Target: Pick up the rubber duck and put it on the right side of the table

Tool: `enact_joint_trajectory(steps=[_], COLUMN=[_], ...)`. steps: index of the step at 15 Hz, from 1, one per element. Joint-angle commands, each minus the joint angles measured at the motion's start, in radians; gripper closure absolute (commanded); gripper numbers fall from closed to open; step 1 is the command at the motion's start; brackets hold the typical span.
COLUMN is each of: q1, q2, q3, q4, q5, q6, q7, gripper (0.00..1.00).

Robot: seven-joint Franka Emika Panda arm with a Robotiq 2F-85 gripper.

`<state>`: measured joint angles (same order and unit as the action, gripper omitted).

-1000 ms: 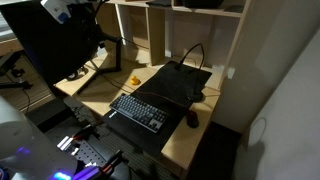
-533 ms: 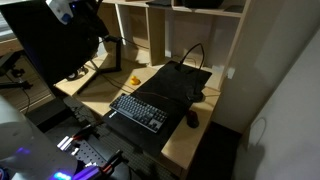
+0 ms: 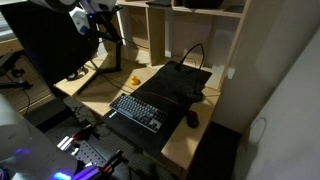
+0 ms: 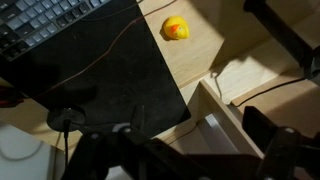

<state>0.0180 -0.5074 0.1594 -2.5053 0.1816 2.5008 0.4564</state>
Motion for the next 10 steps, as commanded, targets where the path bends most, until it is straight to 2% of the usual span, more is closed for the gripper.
enact_joint_trajectory(steps=[1, 2, 3, 4, 8, 10], q1=[-0.053, -0.062, -0.052, -0.022, -0.017, -0.003], q2=[0.203, 0.249, 0.273, 0.200, 0.271, 0.350], q3=[0.079, 0.094, 0.086, 0.058, 0.056, 0.052], q4=[0.037, 0.050, 0.070, 0.016, 0.054, 0.083], q5=[-0.051, -0.076, -0.080, -0.061, -0.076, -0.098], q6=[0.234, 0.260, 0.206, 0.220, 0.219, 0.193], q7=[0.105, 0.135, 0.144, 0.116, 0.136, 0.072], gripper=[0.00, 0.00, 0.00, 0.00, 0.00, 0.00])
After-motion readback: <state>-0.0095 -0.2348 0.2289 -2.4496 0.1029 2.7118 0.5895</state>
